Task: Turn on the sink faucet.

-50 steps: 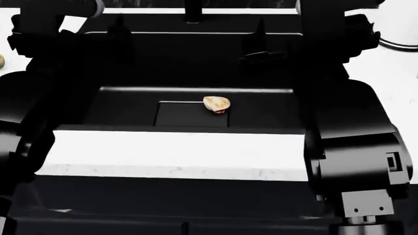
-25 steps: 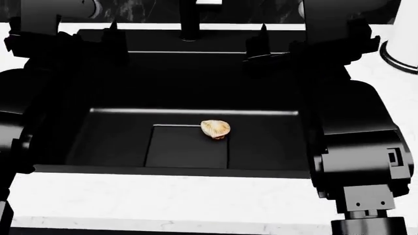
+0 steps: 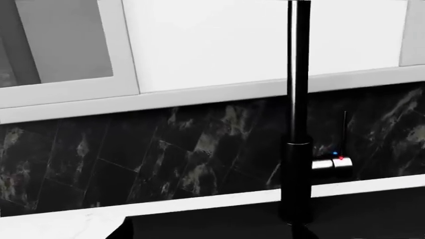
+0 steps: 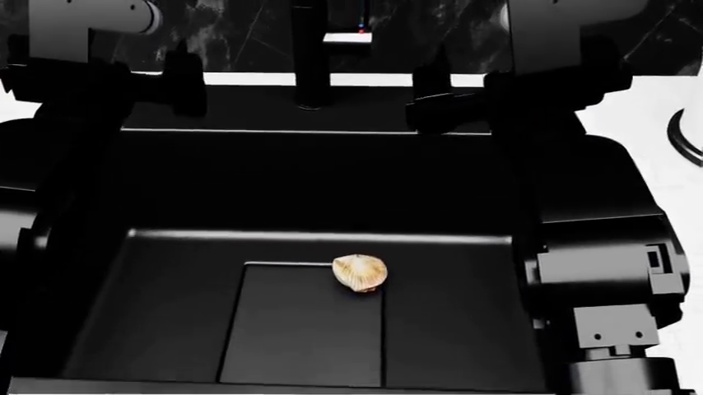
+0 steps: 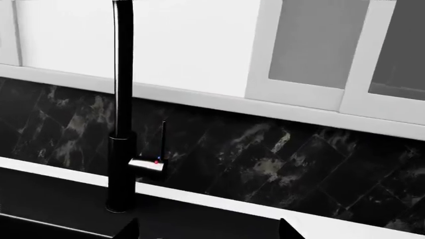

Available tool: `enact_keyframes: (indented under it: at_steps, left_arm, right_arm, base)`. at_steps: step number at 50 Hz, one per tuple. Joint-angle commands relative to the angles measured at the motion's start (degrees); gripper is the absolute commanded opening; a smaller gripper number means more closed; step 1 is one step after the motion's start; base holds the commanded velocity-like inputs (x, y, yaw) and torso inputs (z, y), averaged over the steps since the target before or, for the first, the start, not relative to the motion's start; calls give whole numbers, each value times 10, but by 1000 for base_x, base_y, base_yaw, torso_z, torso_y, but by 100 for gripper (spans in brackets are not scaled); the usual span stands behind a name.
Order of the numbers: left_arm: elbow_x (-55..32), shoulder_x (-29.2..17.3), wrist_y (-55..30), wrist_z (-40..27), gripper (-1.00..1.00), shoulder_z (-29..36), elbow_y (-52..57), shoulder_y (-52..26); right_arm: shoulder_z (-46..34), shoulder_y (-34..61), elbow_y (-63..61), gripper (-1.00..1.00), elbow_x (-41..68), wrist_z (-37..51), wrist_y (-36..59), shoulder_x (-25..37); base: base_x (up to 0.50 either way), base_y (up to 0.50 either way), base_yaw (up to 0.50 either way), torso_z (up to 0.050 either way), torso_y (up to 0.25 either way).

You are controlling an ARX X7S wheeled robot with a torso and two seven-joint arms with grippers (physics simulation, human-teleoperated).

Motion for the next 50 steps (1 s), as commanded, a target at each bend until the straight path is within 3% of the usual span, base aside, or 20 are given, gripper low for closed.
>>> enact_keyframes:
  at_steps: [1,12,39,50]
  left_arm:
    - [-3,-1,6,-2,100,3,-9,2]
    - [-11,-12,-35,-12,100,4,57,25]
    - [-15,-6,-2,-5,100,9,4,18]
    - [-24,-14,-38,-7,100,12,72,43]
  right_arm:
    - [-6,0,8,100,-1,-2,-4,-2]
    - [1,-5,-9,100,12,1,13,-2]
    - [1,-10,1,100,18,6,9,-2]
    - [7,-22,-13,100,29,7,17,2]
  base:
    - [363,0,0,0,0]
    - [380,49,0,0,1]
    - [381,94,0,0,0]
    - [56,13,0,0,0]
